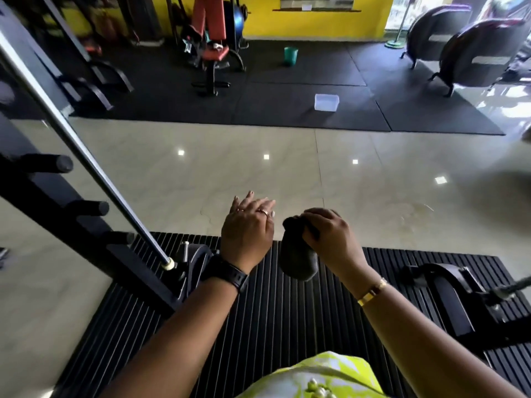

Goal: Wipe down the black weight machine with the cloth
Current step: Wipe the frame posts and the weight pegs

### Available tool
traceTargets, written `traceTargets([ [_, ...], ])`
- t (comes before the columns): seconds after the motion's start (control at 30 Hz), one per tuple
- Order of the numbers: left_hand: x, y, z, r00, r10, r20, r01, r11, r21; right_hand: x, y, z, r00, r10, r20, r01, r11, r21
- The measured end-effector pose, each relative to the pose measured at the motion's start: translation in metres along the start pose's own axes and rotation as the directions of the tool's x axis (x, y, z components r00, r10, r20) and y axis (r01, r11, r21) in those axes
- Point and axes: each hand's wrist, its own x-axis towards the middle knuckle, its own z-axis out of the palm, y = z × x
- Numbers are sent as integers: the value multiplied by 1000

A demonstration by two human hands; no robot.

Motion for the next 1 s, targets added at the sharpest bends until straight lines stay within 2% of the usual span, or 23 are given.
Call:
traceTargets([
  [0.1,20,-16,-1,999,-5,-47,6,1000,15,34,11,11,991,-81,-105,67,989,-133],
  [0.17,35,-33,0,994,-19,-112,22,1000,21,57,18,18,987,-96,-129,74,984,-160],
  [0.3,64,-66,16,988,-78,-135,85,995,47,97,34,38,988,-109,-106,97,989,-110],
  [0.43,107,-89,33,983,-128,-133,128,992,-6,135,52,72,985,-152,-81,146,986,-74],
  [0.67,229,-129,51,973,-195,-123,200,979,30,243,105,136,979,-203,-23,203,979,17],
  [0.83,309,-157,45,966,-206,-159,221,972,82,330,123,169,948,-317,-15,317,947,46],
  [1.0,350,-189,42,944,-288,-162,304,949,80,391,124,204,916,-401,14,399,914,74],
])
